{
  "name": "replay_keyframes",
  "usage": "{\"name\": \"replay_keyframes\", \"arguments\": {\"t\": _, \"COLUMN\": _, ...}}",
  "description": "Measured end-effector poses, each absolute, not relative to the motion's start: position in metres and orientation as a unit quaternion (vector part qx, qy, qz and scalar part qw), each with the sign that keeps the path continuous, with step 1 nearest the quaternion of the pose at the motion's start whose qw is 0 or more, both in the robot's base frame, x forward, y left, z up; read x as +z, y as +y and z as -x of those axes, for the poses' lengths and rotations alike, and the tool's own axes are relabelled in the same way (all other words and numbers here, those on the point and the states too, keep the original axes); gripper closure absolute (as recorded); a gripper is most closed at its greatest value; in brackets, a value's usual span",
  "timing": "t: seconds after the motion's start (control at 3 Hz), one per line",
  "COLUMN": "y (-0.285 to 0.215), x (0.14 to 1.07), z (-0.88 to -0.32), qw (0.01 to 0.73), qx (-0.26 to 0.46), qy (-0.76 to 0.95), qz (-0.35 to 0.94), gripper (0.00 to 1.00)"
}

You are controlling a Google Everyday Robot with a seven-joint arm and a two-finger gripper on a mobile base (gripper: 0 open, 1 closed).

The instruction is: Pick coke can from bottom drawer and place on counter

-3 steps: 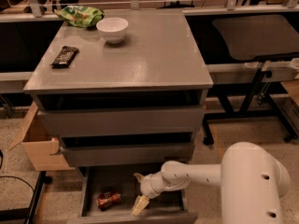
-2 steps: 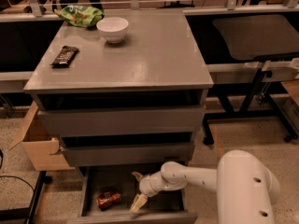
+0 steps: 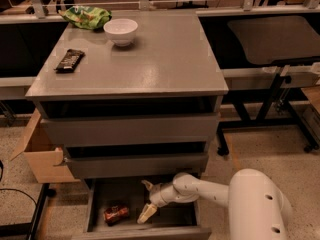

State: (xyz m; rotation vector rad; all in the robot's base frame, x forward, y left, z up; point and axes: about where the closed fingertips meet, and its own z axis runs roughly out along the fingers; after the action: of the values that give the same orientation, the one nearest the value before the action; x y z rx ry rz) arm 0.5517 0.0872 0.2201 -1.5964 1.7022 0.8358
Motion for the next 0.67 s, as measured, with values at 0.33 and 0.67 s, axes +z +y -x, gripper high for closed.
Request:
{"name": "replay_keyframes", "arguments": {"t": 0.33, "y": 0.102, "x": 0.208, "z": -0.554, "qw": 0.323, "qx": 0.320, "qy": 0.642, "qz": 0.617, "gripper": 0.00}}
{"name": "replay_keyframes", "arguments": {"t": 0.67, "y": 0.120, "x": 0.189, "z": -0.558, "qw": 0.326, "qx": 0.326, "qy": 0.634, "qz": 0.621, "gripper": 0.00}}
